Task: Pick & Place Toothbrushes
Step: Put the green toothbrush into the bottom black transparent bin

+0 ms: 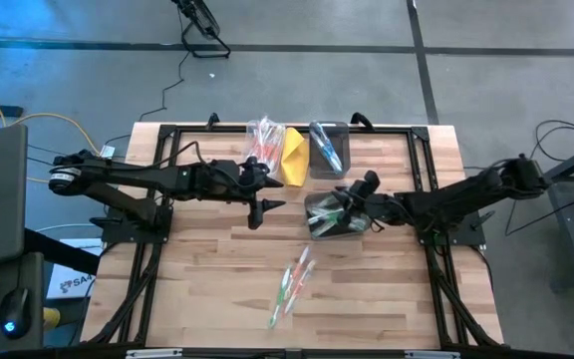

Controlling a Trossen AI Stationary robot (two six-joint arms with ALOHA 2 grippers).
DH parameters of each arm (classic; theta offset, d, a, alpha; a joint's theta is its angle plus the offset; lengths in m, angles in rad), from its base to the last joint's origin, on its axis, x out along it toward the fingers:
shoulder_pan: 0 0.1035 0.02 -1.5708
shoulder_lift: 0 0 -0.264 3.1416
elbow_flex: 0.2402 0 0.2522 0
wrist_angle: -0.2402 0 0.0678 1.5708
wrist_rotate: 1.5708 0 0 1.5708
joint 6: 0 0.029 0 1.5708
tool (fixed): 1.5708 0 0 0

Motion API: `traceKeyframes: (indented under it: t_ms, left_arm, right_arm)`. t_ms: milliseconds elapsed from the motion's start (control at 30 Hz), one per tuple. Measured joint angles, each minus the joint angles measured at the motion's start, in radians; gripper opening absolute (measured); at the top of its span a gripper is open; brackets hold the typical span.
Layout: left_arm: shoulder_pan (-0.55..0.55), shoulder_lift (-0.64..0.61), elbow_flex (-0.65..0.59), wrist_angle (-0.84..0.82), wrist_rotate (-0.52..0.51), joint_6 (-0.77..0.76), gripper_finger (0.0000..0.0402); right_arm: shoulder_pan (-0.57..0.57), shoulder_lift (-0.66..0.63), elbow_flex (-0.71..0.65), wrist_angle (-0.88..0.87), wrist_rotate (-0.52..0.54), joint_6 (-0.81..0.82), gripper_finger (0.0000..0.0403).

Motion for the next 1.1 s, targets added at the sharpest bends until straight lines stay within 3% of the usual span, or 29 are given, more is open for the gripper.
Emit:
traceKeyframes:
  t_ms: [500,700,1100]
  left_arm:
    - [0.000,0.000,0.000,-0.038,0.001,0.000,0.0230]
    - [0.000,0.000,0.000,-0.047,0.001,0.000,0.0230]
    - [0.000,-0.001,0.000,-0.122,0.002,-0.006,0.0230]
  right_arm:
    - [0.077,-0.091,0.000,-0.211,-0.020,-0.021,0.0263]
    - [0.113,-0.115,0.000,-0.250,0.009,-0.019,0.0277]
    - [0.207,-0.218,0.000,-0.274,0.029,-0.104,0.0263]
